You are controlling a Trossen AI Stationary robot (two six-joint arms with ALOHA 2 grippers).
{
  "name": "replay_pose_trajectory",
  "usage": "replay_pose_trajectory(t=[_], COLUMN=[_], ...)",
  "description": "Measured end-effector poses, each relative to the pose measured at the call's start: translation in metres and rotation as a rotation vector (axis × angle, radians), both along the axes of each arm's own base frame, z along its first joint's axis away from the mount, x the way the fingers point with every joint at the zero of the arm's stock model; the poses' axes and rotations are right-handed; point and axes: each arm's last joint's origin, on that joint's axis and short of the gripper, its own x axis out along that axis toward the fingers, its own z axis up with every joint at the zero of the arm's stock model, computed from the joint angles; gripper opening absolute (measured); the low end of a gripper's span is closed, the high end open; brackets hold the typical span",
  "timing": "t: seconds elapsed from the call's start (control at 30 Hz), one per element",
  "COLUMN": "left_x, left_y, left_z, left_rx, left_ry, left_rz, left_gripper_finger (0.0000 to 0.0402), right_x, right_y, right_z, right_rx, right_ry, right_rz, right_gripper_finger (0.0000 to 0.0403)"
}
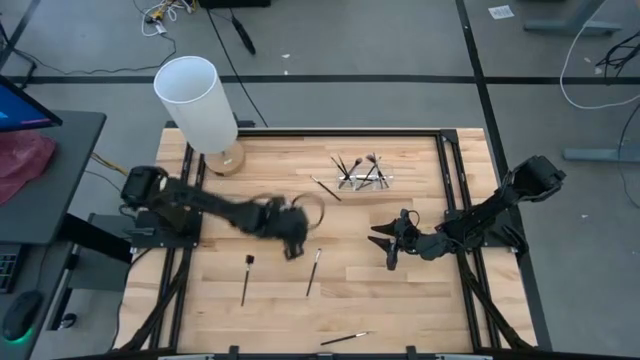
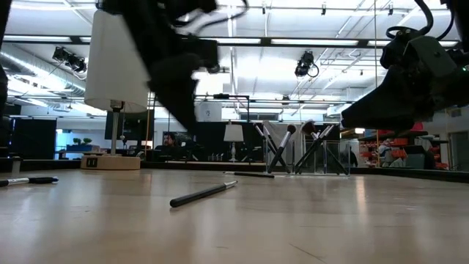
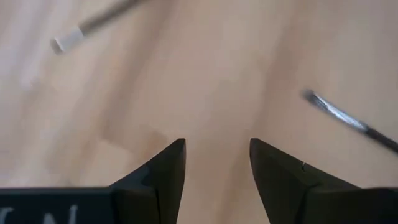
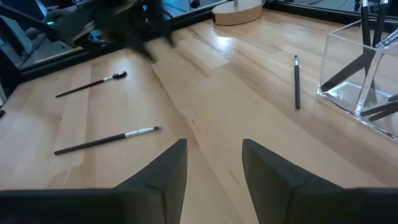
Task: Put items in baskets/containers
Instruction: Put the black eyebrow brush into the transparent organizer
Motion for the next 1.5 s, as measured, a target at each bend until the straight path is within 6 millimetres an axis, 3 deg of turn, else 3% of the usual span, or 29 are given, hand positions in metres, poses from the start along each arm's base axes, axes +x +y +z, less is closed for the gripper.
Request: replay_pose_trajectory(t=[0.23, 0.37, 0.5, 0.63, 0.73, 0.83, 1.0, 1.27, 1.5], left_x=[-0.065, -0.097, -0.121, -0.138, -0.144, -0.143, -0.142, -0.141, -0.141], left_y=[-0.068, -0.096, -0.108, -0.109, -0.108, -0.107, -0.105, -0.104, -0.104], left_z=[-0.014, -0.026, -0.031, -0.040, -0.053, -0.064, -0.073, -0.076, -0.076], left_rx=[-0.127, -0.247, -0.283, -0.281, -0.304, -0.322, -0.278, -0.227, -0.217], left_ry=[-0.083, -0.031, -0.006, 0.009, 0.019, -0.040, -0.090, -0.076, -0.081], left_rz=[0.209, 0.289, 0.445, 0.565, 0.592, 0.573, 0.552, 0.496, 0.482], left_gripper_finger=[0.0181, 0.0181, 0.0186, 0.0215, 0.0232, 0.0224, 0.0159, 0.0019, 0.0008], right_x=[0.000, 0.000, 0.000, 0.001, 0.002, 0.002, 0.002, 0.003, 0.003], right_y=[0.000, 0.000, -0.002, -0.004, -0.005, -0.006, -0.005, -0.005, -0.005], right_z=[0.000, 0.000, 0.000, 0.000, 0.000, 0.000, 0.001, 0.002, 0.002], right_rx=[-0.005, -0.018, -0.056, -0.064, -0.064, -0.063, -0.054, -0.051, -0.054], right_ry=[0.003, 0.007, 0.006, 0.003, 0.004, 0.003, -0.007, -0.012, -0.010], right_rz=[0.000, -0.006, -0.029, -0.043, -0.050, -0.052, -0.051, -0.051, -0.050], right_gripper_finger=[0.0157, 0.0157, 0.0157, 0.0157, 0.0157, 0.0157, 0.0157, 0.0157, 0.0157])
